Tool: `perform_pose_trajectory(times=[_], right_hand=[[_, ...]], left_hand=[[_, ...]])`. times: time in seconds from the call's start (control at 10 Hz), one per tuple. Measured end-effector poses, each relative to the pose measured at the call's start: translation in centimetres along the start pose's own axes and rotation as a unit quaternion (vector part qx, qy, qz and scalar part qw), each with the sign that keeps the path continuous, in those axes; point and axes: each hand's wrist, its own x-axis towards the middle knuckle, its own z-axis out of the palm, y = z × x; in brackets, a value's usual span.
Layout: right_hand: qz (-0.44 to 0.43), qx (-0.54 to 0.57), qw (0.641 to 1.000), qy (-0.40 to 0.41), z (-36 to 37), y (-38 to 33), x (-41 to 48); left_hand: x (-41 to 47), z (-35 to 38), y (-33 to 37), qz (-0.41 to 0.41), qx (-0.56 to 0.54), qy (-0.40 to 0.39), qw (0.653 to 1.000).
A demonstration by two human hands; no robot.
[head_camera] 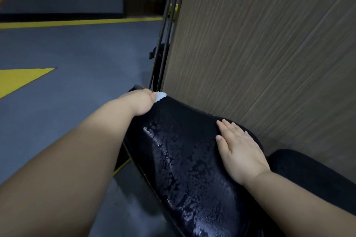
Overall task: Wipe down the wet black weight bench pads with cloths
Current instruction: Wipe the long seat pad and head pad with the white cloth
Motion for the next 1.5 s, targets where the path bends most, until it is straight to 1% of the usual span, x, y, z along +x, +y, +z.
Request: perform_pose_trajectory(times=[0.1, 0.2, 0.3, 0.4, 0.5, 0.6, 0.7, 0.8, 0.9, 1.0, 1.1, 1.2, 1.3, 1.4, 1.5], right_hand=[[0.002, -0.001, 1.000, 0.005, 0.0, 0.0, 0.1], [0.004, -0.004, 1.000, 0.007, 0.1, -0.1, 0.2], [0.004, -0.009, 1.000, 0.007, 0.1, -0.2, 0.1], [0.005, -0.011, 1.000, 0.011, 0.2, -0.1, 0.1], [0.006, -0.014, 1.000, 0.015, 0.3, 0.0, 0.2], [0.007, -0.011, 1.000, 0.016, 0.4, 0.0, 0.2], [0.008, -0.009, 1.000, 0.014, 0.4, -0.1, 0.3], [0.009, -0.010, 1.000, 0.012, 0.2, -0.2, 0.3], [0.011, -0.010, 1.000, 0.014, 0.1, -0.2, 0.4], [0.012, -0.015, 1.000, 0.016, 0.2, -0.2, 0.4], [0.013, -0.019, 1.000, 0.017, 0.3, -0.2, 0.5], [0.014, -0.021, 1.000, 0.015, 0.3, -0.3, 0.5], [0.013, -0.019, 1.000, 0.015, 0.4, -0.2, 0.5], [0.012, -0.019, 1.000, 0.017, 0.4, -0.1, 0.6], [0.011, -0.018, 1.000, 0.020, 0.4, -0.2, 0.6]], left_hand=[[-2.4, 0.5, -2.2, 0.017, -0.095, 0.026, 0.995], [-4.6, 1.7, -4.4, 0.031, -0.215, 0.055, 0.975], [-6.6, 3.1, -5.9, 0.010, -0.308, 0.079, 0.948], [-6.9, 3.1, -5.9, -0.013, -0.331, 0.085, 0.940], [-5.0, 1.3, -4.0, 0.005, -0.255, 0.051, 0.966], [-2.7, 0.2, -1.7, -0.001, -0.204, 0.017, 0.979], [-1.7, 0.1, -0.1, -0.042, -0.163, 0.020, 0.986], [-2.2, 0.5, -1.0, -0.045, -0.171, 0.044, 0.983], [-4.0, 1.7, -2.7, -0.021, -0.214, 0.078, 0.973], [-6.3, 3.8, -3.7, -0.026, -0.282, 0.136, 0.949], [-9.7, 7.3, -3.2, -0.002, -0.297, 0.239, 0.925], [-13.9, 11.9, -2.0, 0.028, -0.380, 0.261, 0.887], [-16.6, 14.6, -0.9, 0.046, -0.414, 0.244, 0.876], [-15.5, 13.4, -0.9, 0.016, -0.433, 0.227, 0.872], [-12.5, 10.1, -1.7, -0.009, -0.435, 0.237, 0.869]])
